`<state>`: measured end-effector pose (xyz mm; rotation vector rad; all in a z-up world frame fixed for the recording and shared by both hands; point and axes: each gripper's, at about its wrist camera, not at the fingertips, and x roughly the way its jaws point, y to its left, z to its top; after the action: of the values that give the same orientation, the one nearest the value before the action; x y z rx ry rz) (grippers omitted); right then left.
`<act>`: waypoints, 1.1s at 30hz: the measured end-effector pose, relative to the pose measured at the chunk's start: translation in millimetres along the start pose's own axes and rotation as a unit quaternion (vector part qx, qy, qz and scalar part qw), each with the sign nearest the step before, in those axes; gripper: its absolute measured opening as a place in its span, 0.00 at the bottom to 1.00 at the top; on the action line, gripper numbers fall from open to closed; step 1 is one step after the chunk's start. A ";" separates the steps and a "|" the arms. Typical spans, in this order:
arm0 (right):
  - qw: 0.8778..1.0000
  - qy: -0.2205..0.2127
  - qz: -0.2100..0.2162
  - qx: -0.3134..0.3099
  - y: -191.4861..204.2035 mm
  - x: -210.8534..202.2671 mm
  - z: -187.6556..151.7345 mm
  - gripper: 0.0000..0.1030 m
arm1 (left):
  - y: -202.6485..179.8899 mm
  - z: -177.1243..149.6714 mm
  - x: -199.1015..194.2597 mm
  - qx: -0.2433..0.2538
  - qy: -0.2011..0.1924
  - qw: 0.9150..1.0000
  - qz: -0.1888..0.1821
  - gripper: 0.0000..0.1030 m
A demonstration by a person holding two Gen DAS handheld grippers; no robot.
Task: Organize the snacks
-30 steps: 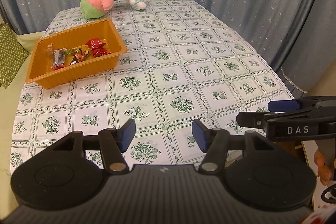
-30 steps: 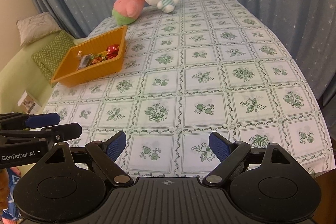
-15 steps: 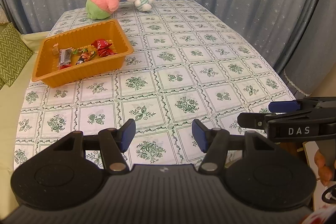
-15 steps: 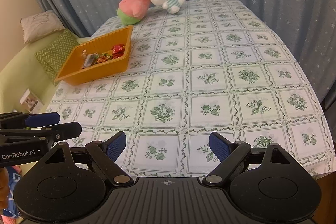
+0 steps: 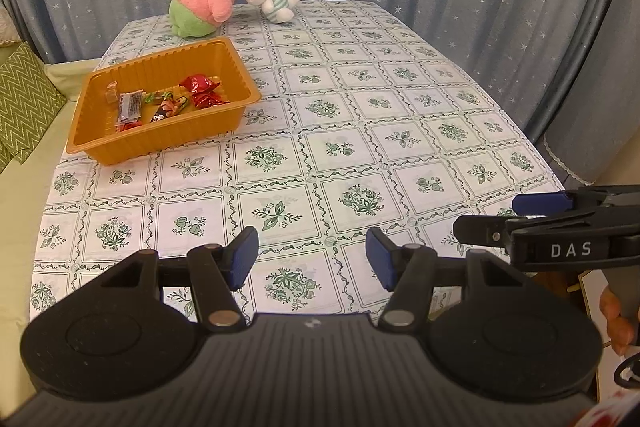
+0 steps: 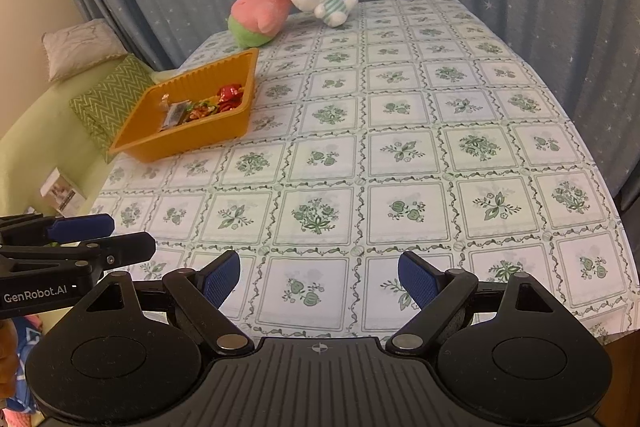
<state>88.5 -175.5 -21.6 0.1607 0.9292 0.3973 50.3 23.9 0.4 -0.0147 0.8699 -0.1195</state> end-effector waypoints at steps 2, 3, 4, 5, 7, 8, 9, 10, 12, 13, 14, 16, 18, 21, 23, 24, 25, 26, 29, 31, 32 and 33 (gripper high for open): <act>1.000 0.000 0.000 0.000 1.0 0.1 -0.1 0.83 | 0.2 0.1 -0.1 0.000 0.000 1.000 0.000 0.55; 1.000 0.000 0.001 0.000 1.0 0.3 -0.2 0.83 | 0.3 0.0 -0.1 0.000 -0.001 1.000 0.000 0.55; 1.000 0.000 0.001 0.000 1.0 0.1 -0.2 0.83 | 0.3 -0.3 -0.1 0.000 -0.001 1.000 0.000 0.55; 1.000 0.000 0.001 -0.001 1.6 0.2 -0.2 0.83 | 0.3 -0.3 -0.2 0.000 -0.001 1.000 0.001 0.55; 1.000 0.000 0.002 -0.002 1.3 0.7 -0.2 0.83 | 1.1 -0.6 -1.0 -0.001 -0.001 1.000 0.001 0.55; 1.000 0.000 0.002 -0.002 1.4 0.7 -0.3 0.83 | 1.3 -0.6 -1.0 -0.001 -0.001 1.000 0.001 0.55; 1.000 0.000 0.002 -0.002 1.6 1.1 -0.2 0.83 | 2.0 -0.7 -1.3 -0.002 -0.001 1.000 0.002 0.55; 1.000 0.000 0.003 -0.002 1.8 1.3 -0.2 0.83 | 2.5 -0.6 -1.5 -0.002 -0.001 1.000 0.002 0.55; 1.000 0.000 0.003 -0.002 1.9 1.6 -0.2 0.83 | 2.5 -0.6 -1.5 -0.002 -0.002 1.000 0.002 0.55; 1.000 0.000 0.004 -0.003 2.3 1.9 -0.1 0.83 | 2.9 -0.7 -1.7 -0.002 -0.002 1.000 0.003 0.55; 1.000 0.000 0.004 -0.003 2.3 1.9 -0.1 0.83 | 3.5 -0.9 -2.1 -0.003 -0.002 1.000 0.003 0.55; 1.000 0.001 0.004 -0.004 2.7 2.3 -0.1 0.83 | 3.8 -0.8 -2.2 -0.003 -0.002 1.000 0.004 0.55; 1.000 0.001 0.005 -0.004 3.2 2.8 -0.1 0.83 | 3.6 -0.5 -2.3 -0.004 -0.002 1.000 0.006 0.55; 1.000 0.001 0.004 -0.004 3.2 2.8 -0.3 0.83 | 2.9 -0.1 -2.2 -0.004 -0.002 1.000 0.007 0.55; 1.000 0.001 0.005 -0.004 3.6 3.0 -0.5 0.83 | 2.5 -0.3 -2.6 -0.005 -0.002 1.000 0.008 0.55; 1.000 0.001 0.005 -0.004 3.2 2.8 -0.5 0.83 | 2.7 -0.3 -2.9 -0.005 -0.003 1.000 0.008 0.55; 1.000 0.001 0.005 -0.004 3.2 3.0 -0.3 0.83 | 2.8 -0.3 -3.0 -0.005 -0.003 1.000 0.008 0.55; 1.000 0.001 0.005 -0.005 4.0 3.2 -0.3 0.83 | 3.2 -0.2 -3.1 -0.006 -0.003 1.000 0.009 0.55; 1.000 0.001 0.006 -0.007 6.7 4.2 0.3 0.83 | 4.9 -0.3 -3.8 -0.007 -0.004 1.000 0.010 0.55; 1.000 0.001 0.007 -0.008 6.8 4.7 0.5 0.83 | 5.1 -0.4 -3.8 -0.008 -0.004 1.000 0.011 0.55; 1.000 0.001 0.007 -0.008 6.9 4.7 0.4 0.83 | 4.7 -0.7 -3.9 -0.009 -0.005 1.000 0.012 0.55; 1.000 0.000 0.007 -0.008 7.9 4.9 0.4 0.83 | 4.8 -0.9 -4.2 -0.009 -0.005 1.000 0.012 0.55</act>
<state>89.4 -166.3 -22.7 0.1520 0.9258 0.4184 47.4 29.2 2.7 -0.0224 0.8611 -0.0888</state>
